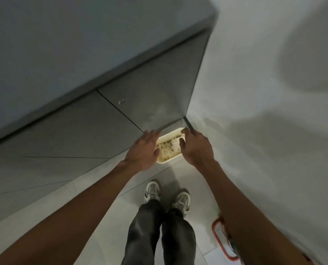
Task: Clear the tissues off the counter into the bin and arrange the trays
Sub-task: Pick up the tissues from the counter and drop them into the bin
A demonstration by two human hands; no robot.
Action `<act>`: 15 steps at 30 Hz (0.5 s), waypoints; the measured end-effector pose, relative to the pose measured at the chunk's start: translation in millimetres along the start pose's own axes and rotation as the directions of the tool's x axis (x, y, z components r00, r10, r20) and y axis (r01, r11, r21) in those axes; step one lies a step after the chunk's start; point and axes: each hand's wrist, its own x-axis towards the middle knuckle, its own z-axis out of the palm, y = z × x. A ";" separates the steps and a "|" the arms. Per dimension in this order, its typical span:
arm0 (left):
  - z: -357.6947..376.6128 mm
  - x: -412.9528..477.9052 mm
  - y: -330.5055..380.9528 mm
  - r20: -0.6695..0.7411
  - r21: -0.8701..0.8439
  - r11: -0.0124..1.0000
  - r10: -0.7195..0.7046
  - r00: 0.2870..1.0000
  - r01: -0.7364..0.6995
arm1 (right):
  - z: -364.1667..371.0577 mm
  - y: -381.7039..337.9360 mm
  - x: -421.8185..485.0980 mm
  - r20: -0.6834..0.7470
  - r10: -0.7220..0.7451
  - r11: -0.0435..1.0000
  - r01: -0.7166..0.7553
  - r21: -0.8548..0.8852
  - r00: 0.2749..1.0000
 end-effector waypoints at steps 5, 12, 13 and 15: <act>-106.1 -99.1 34.2 -0.172 -0.114 0.993 -0.016 0.985 -0.004 | -112.6 -52.6 -64.7 -0.096 -0.098 0.995 0.099 0.005 0.991; -202.3 -219.1 63.8 -0.402 -0.319 0.948 -0.147 0.904 0.012 | -221.6 -122.4 -141.2 -0.204 -0.169 0.975 0.194 0.112 0.964; -210.3 -231.5 62.7 -0.424 -0.349 0.937 -0.176 0.888 0.019 | -233.3 -131.4 -147.9 -0.215 -0.180 0.969 0.210 0.128 0.960; -221.6 -254.1 58.1 -0.463 -0.402 0.915 -0.234 0.855 0.033 | -254.9 -148.2 -158.5 -0.227 -0.191 0.961 0.229 0.155 0.955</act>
